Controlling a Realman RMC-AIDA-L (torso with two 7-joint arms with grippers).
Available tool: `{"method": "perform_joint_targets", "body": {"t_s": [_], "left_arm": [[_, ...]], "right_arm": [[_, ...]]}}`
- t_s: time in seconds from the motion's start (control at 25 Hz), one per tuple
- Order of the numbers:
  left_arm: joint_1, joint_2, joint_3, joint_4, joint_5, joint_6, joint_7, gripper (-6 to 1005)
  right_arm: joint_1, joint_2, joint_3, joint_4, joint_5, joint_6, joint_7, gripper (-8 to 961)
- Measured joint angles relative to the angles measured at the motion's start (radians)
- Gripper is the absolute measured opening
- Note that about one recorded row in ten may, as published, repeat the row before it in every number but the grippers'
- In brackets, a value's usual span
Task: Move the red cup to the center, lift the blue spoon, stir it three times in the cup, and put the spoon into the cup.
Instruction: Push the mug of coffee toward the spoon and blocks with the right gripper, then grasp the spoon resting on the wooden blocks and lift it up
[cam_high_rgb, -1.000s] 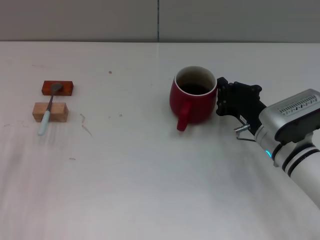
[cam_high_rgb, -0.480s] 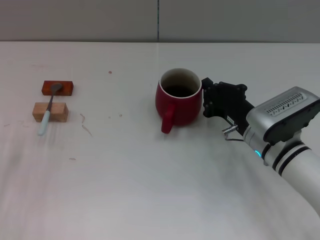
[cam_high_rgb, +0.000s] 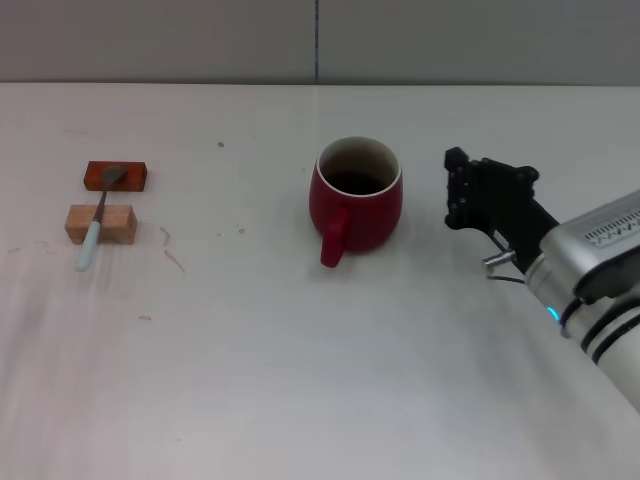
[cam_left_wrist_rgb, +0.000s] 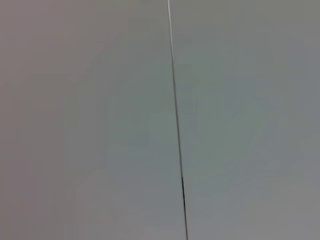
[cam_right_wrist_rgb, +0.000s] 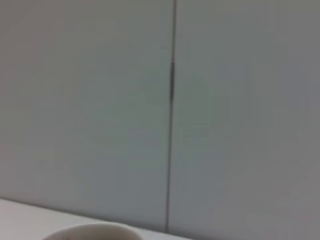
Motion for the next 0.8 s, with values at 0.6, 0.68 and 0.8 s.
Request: {"method": "perform_joint_targets", "body": {"t_s": [0.6,0.68,0.8], "left_arm": [[0.001,-0.001,0.027,0.0,0.0,-0.006,0.0,787],[-0.002,-0.001,0.035,0.0,0.0,-0.006,0.0,787],[-0.005,0.0,0.054,0.0,0.0,-0.006,0.0,786]], "right_arm": [[-0.36,-0.003,0.228,-0.138,0.005,-0.479,0.0,-2],[-0.386,-0.002,0.276,-0.14,0.006,-0.495,0.0,-2],[-0.412,-0.001,0.358,-0.135,0.008,-0.499,0.023,-1]]}}
